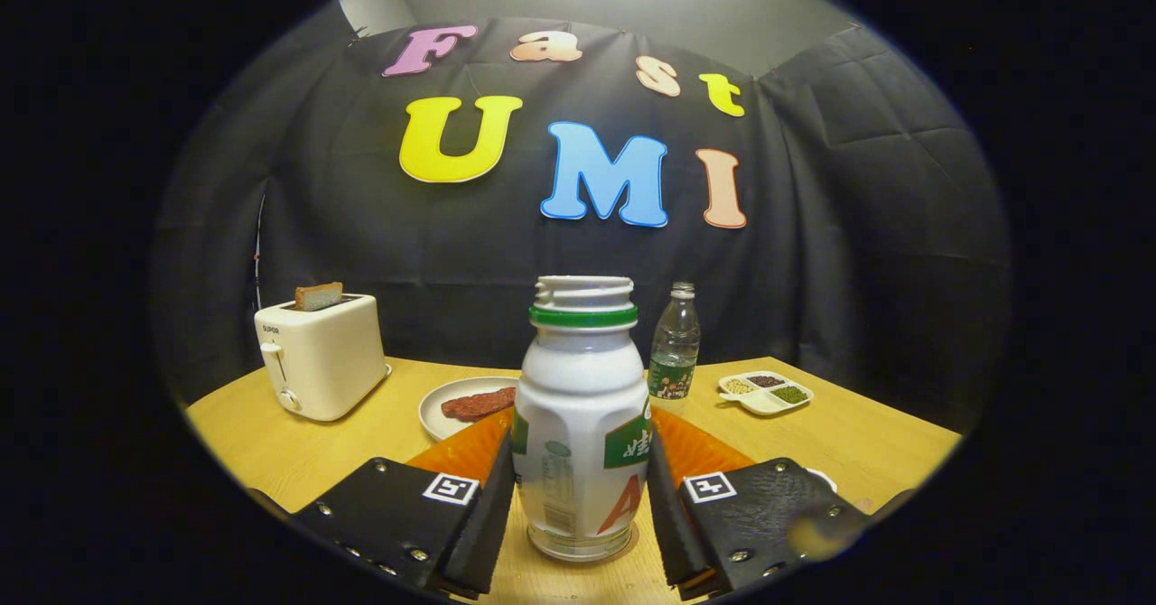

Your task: Take the bottle from table, then pour the juice into the cup, finally place the bottle on the coaster

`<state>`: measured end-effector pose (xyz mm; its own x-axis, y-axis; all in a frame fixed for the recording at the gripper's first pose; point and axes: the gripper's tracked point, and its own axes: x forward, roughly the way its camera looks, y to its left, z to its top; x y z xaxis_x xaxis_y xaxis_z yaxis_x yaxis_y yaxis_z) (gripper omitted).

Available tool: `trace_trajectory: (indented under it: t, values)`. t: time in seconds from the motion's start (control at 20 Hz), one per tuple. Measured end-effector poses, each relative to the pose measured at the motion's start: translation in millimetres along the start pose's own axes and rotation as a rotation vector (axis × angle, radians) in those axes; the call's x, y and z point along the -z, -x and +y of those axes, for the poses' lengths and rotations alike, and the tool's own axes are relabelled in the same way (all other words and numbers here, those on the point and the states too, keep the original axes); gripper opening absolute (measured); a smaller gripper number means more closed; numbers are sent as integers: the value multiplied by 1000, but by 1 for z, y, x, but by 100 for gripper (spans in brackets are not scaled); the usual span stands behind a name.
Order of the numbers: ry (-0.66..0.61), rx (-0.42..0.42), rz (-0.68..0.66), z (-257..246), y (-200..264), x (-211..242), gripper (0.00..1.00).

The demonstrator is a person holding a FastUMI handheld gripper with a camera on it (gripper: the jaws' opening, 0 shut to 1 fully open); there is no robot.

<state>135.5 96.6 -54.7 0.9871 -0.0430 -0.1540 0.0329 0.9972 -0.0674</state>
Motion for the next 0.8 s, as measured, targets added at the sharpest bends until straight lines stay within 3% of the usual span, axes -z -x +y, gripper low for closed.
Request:
trace_trajectory:
  t: [0.8]
  values:
    - [-36,-43,-13,5,-27,24,68]
